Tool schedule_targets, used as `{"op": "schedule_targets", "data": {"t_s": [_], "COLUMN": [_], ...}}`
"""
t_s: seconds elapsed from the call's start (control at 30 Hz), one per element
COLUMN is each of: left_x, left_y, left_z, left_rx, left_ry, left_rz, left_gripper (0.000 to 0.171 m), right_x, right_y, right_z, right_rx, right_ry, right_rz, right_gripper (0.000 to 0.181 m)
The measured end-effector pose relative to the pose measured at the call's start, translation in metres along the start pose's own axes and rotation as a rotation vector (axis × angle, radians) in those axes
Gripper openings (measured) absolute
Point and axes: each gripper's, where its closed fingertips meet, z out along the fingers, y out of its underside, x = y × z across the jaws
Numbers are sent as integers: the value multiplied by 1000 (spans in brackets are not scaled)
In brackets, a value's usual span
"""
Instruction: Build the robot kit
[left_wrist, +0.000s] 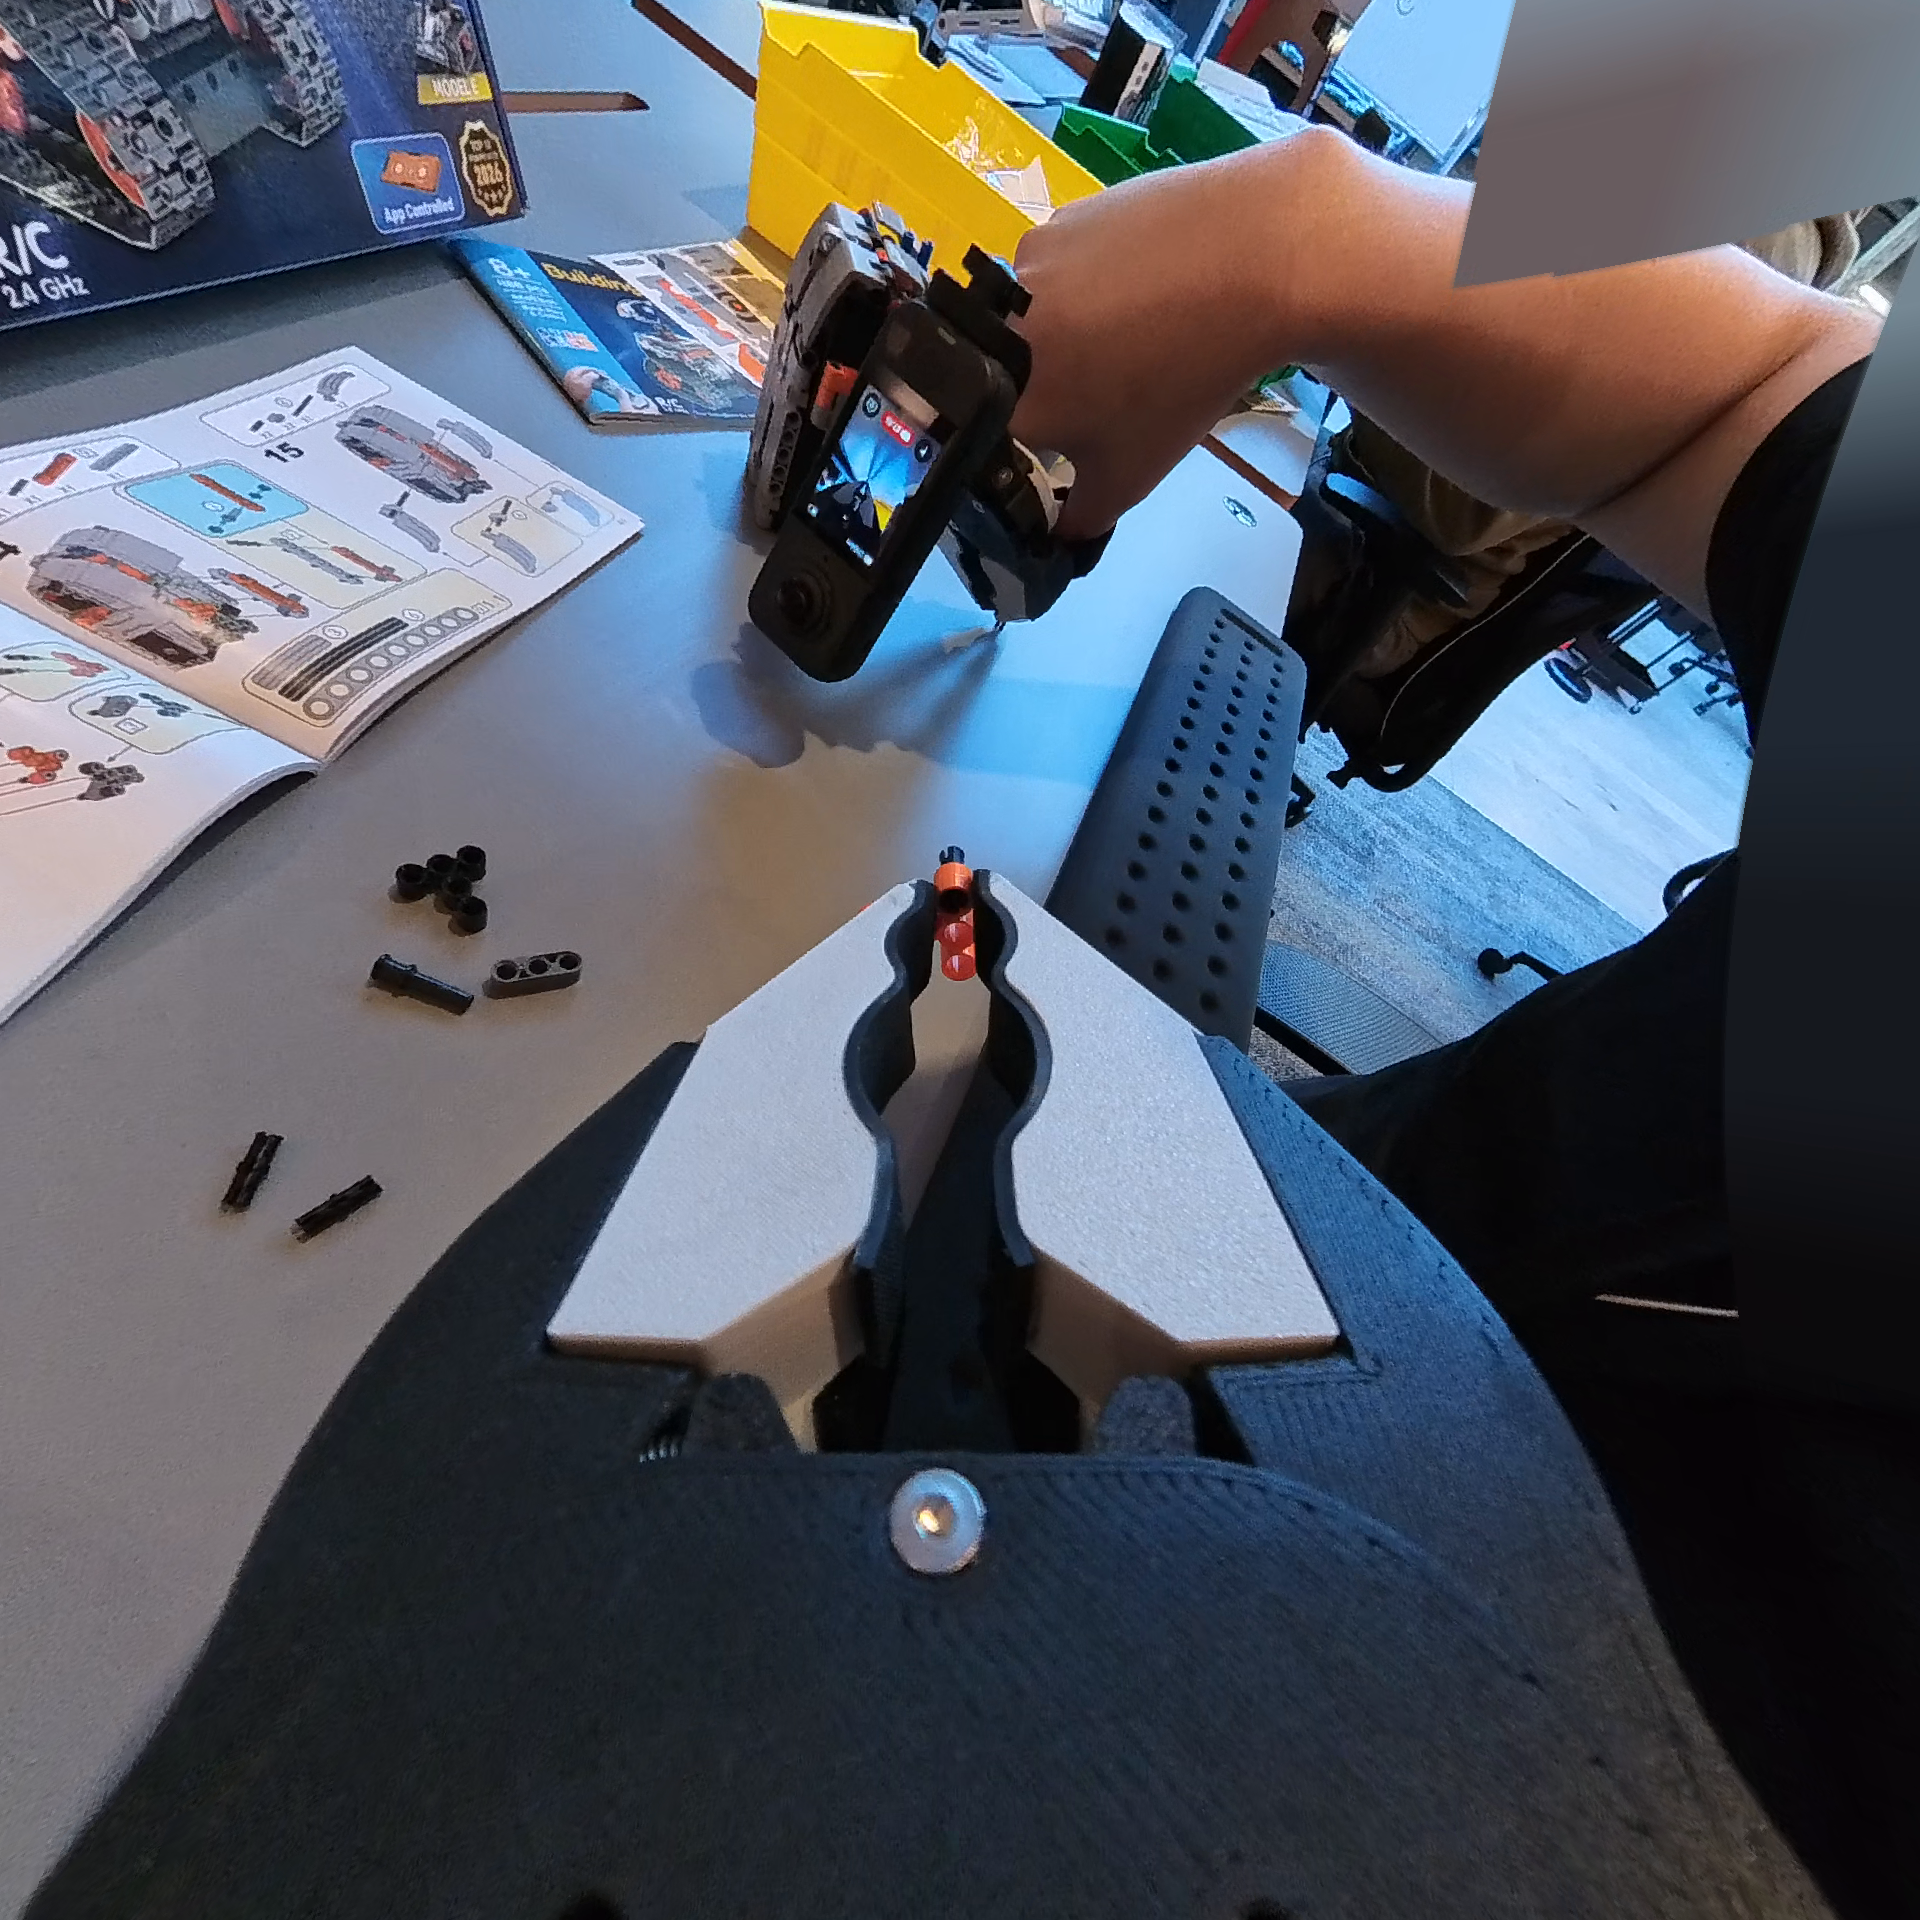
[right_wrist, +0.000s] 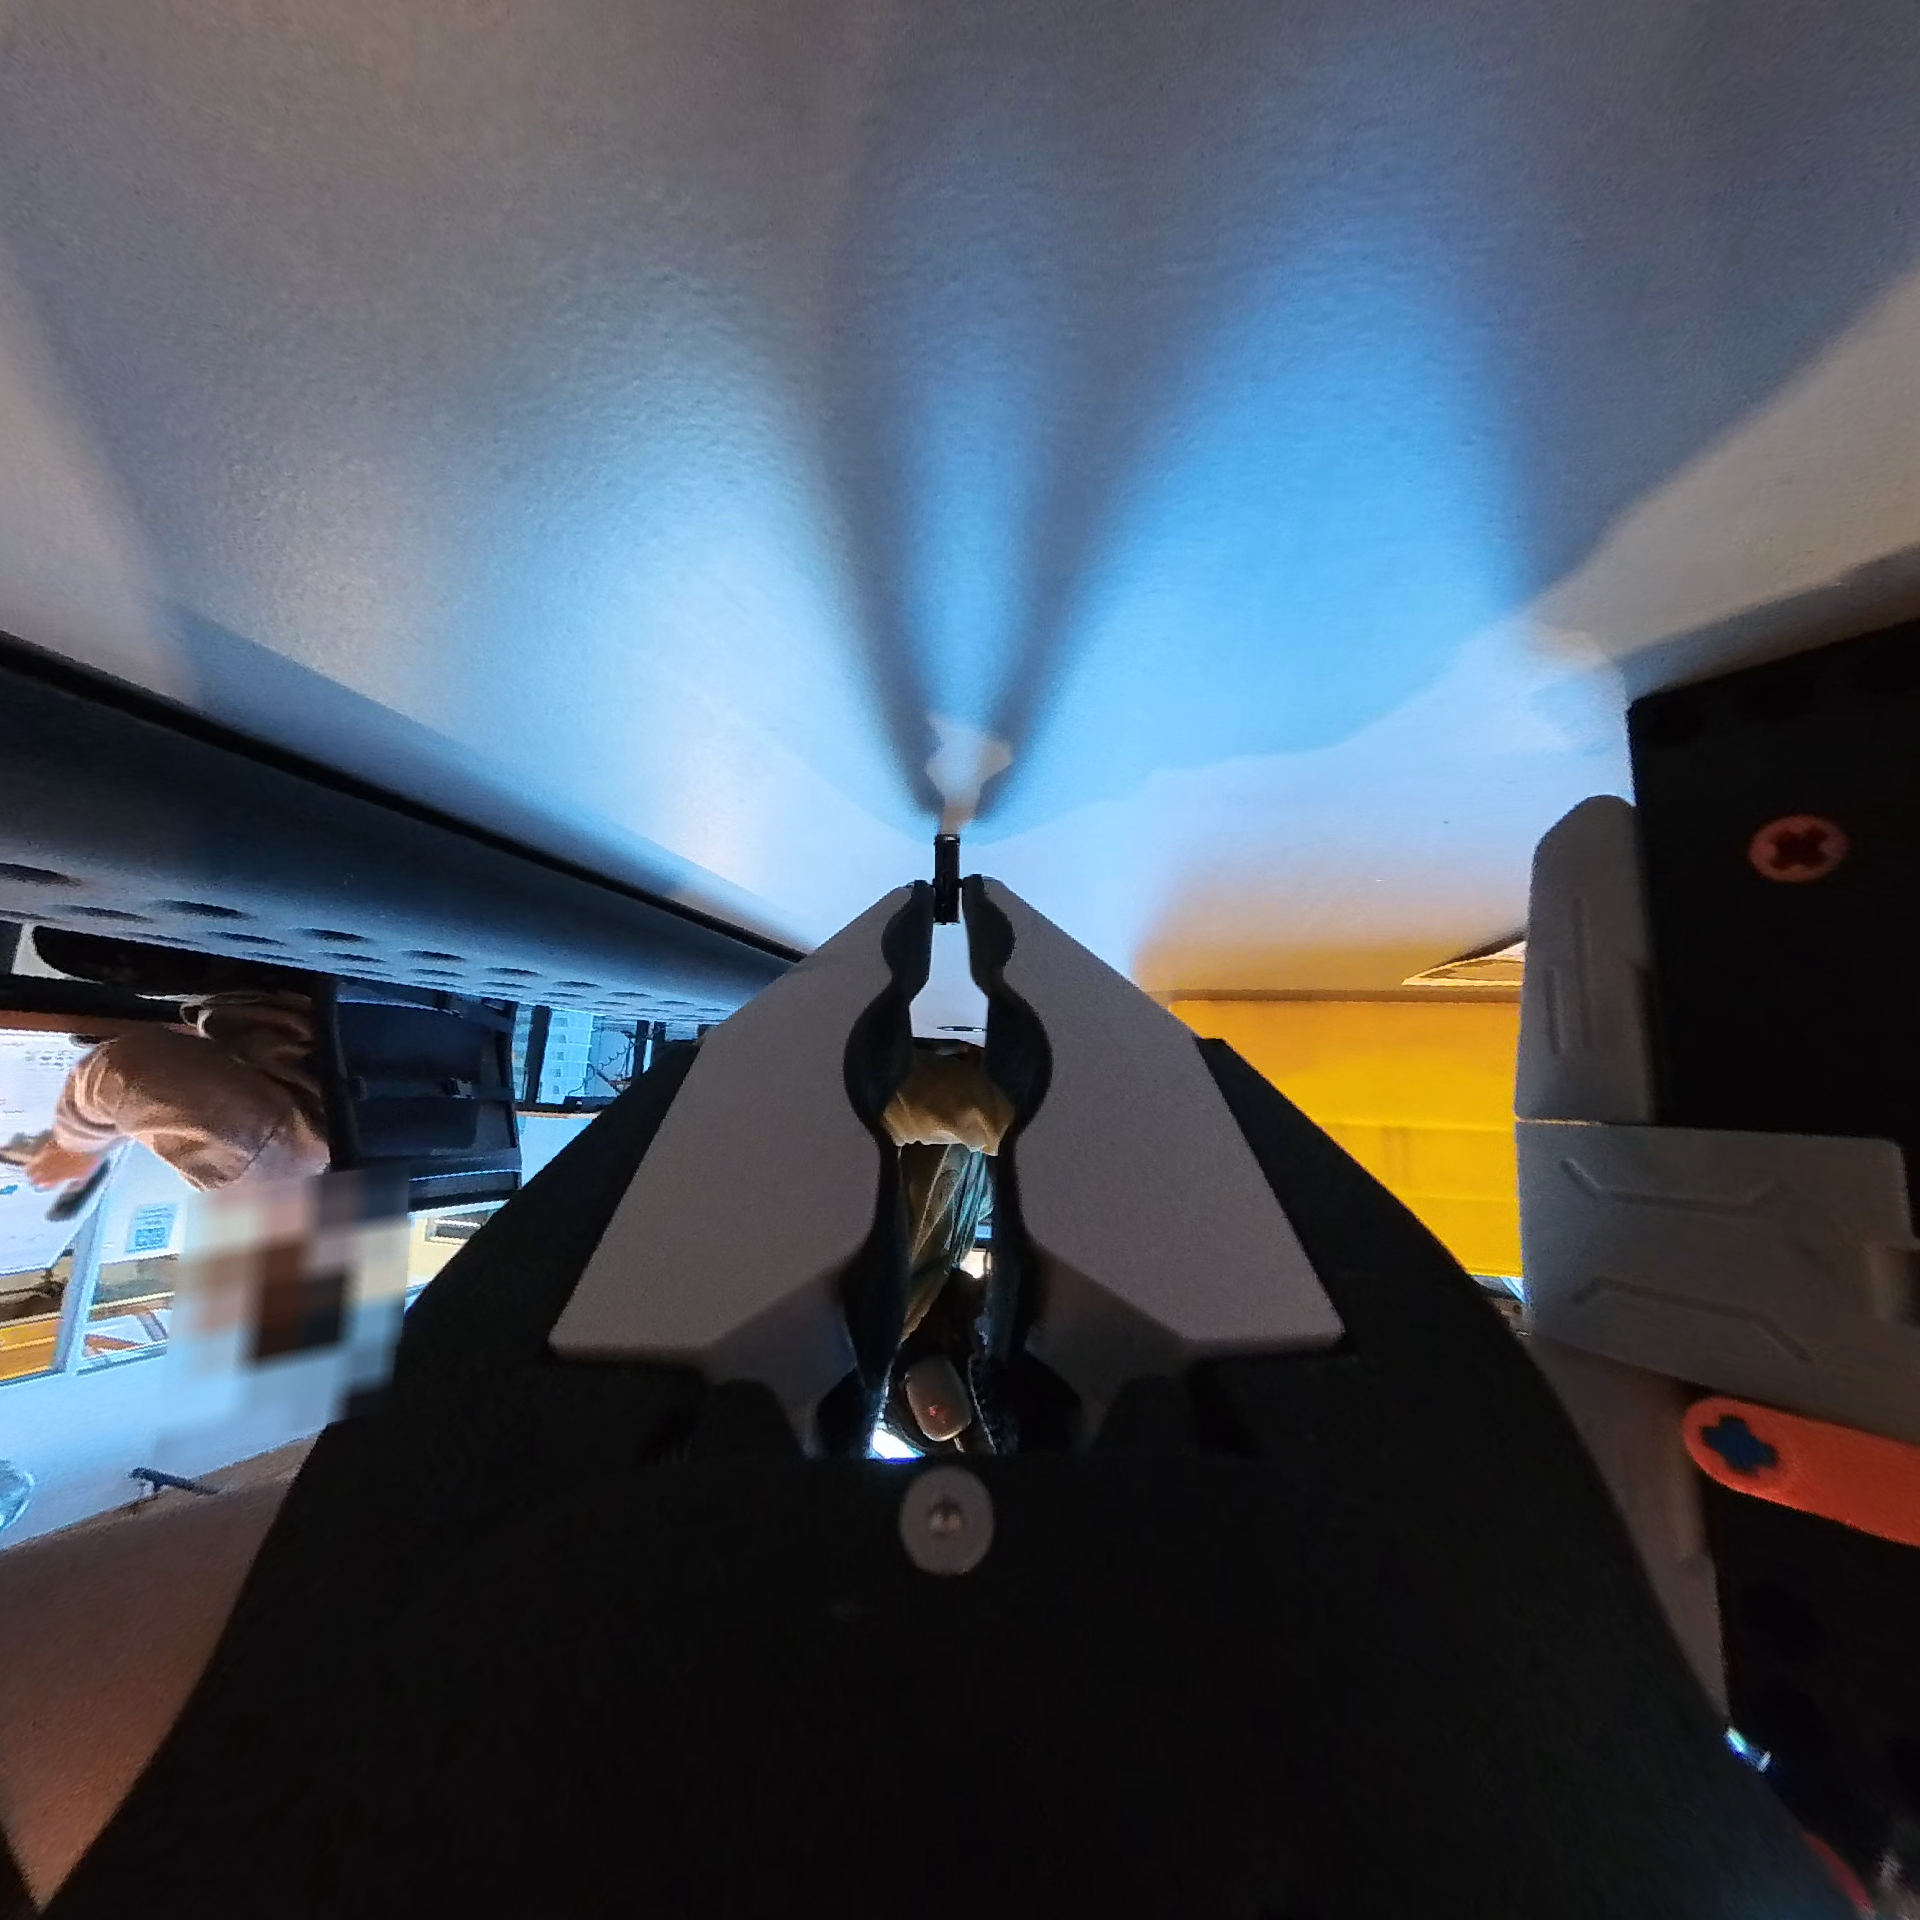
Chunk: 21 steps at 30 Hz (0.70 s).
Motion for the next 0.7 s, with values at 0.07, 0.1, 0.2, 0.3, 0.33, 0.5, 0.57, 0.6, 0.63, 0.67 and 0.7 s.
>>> {"op": "schedule_targets", "data": {"t_s": [0.07,0.1,0.2,0.3,0.33,0.5,0.57,0.6,0.63,0.67,0.7], "left_x": [1,0,-1,-2,-1,-1,-1,-1,-1,-1,-1], "left_y": [0,0,1,1,1,1,1,1,1,1,1], "left_z": [0,0,0,0,0,0,0,-1,-1,-1,-1], "left_rx": [0,0,1,6,5,1,2,2,3,2,2], "left_ry": [2,2,1,3,3,3,5,5,3,2,2], "left_rz": [0,-1,-5,-11,-10,-7,-9,-9,-10,-12,-15], "left_gripper": [4,4,4,4,4,4,4,4,4,4,4], "right_x": [0,0,1,1,1,1,1,1,1,2,1], "right_y": [0,0,0,-1,-1,-2,-2,-2,-2,-2,-1], "right_z": [0,1,1,0,0,-1,-1,-1,-1,-1,-1], "right_rx": [-3,-5,-4,6,8,6,9,8,7,9,9], "right_ry": [1,3,3,3,3,6,6,6,10,13,10], "right_rz": [-2,-3,-4,-4,-5,-15,-17,-18,-21,-24,-23], "right_gripper": [6,8,8,8,8,9,10,10,11,11,11]}}
